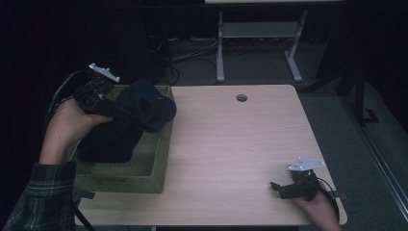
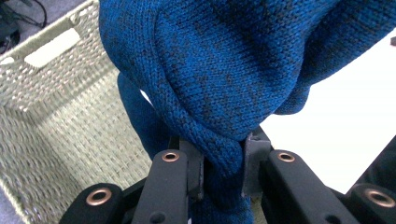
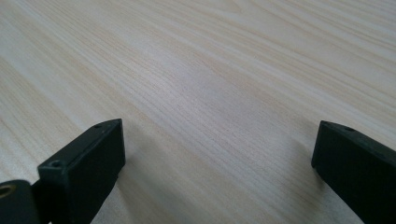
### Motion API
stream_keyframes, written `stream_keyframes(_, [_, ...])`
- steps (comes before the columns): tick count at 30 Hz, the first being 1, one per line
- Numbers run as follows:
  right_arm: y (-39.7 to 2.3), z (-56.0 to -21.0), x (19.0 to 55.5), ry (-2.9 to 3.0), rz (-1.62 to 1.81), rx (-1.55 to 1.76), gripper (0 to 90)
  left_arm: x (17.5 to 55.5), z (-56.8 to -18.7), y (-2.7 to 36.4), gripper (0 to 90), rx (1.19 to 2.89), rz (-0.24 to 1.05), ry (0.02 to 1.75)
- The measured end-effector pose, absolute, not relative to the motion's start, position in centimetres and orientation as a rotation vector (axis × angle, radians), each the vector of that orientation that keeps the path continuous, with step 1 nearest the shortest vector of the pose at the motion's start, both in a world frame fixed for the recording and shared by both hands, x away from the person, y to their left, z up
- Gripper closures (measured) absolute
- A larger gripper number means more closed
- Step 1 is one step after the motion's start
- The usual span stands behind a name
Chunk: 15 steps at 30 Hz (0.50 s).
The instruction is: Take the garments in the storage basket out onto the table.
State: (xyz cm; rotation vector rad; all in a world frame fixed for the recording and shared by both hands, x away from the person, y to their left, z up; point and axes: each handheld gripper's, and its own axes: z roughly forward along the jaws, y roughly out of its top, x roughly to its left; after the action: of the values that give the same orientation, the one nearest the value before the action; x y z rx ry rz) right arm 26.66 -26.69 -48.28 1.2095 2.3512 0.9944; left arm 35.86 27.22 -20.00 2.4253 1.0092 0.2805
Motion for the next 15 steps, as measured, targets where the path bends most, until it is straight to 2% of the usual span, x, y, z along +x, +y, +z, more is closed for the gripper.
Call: stream_keyframes(15, [-26.7, -48.3, 26.6, 2.351, 0.993, 1.214, 2.4, 36.2, -17.5, 23.7, 75.6, 2.413, 0.273, 0.939])
